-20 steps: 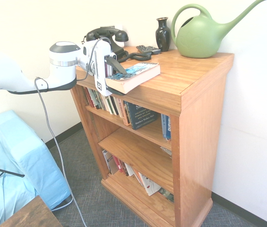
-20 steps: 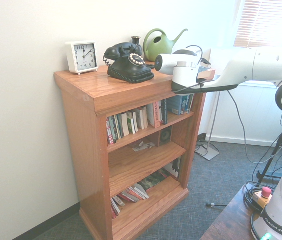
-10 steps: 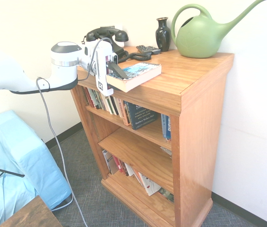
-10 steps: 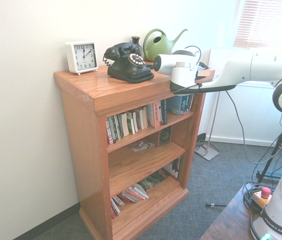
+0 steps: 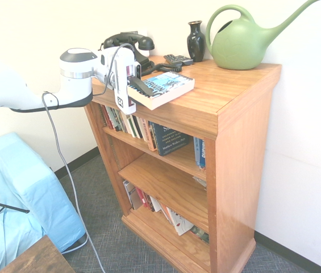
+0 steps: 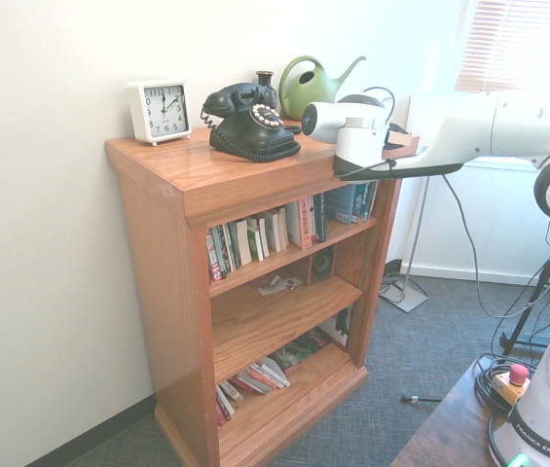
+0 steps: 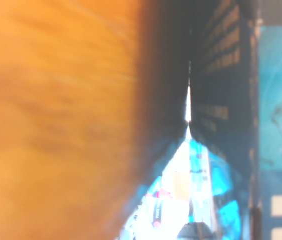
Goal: Shelf the books
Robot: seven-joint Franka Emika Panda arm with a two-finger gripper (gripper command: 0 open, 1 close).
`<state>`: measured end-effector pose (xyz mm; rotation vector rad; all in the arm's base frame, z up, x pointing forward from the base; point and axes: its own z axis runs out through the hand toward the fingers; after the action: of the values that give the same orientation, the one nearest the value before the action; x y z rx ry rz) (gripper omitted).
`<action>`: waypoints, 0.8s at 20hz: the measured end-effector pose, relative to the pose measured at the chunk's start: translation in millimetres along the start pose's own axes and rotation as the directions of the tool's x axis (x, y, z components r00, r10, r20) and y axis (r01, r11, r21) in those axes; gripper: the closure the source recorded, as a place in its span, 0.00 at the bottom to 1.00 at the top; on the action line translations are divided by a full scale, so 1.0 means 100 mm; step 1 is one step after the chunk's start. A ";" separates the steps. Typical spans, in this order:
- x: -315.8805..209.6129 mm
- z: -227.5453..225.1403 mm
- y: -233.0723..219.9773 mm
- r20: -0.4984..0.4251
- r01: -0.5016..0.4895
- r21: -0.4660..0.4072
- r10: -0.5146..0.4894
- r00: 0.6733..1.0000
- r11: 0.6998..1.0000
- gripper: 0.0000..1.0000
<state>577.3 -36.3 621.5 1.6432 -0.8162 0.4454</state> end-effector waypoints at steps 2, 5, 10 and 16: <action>0.02 0.00 0.12 0.020 -0.017 0.025 0.016 1.000 1.000 1.00; 0.04 -0.01 0.49 0.083 -0.068 0.105 0.059 0.995 0.992 1.00; -0.30 -0.12 1.20 0.201 -0.176 0.320 0.115 0.973 0.931 1.00; -1.02 -0.08 1.55 0.316 -0.283 0.512 0.128 0.940 0.811 1.00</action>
<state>398.0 -11.9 661.5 2.1966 -1.1537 0.6684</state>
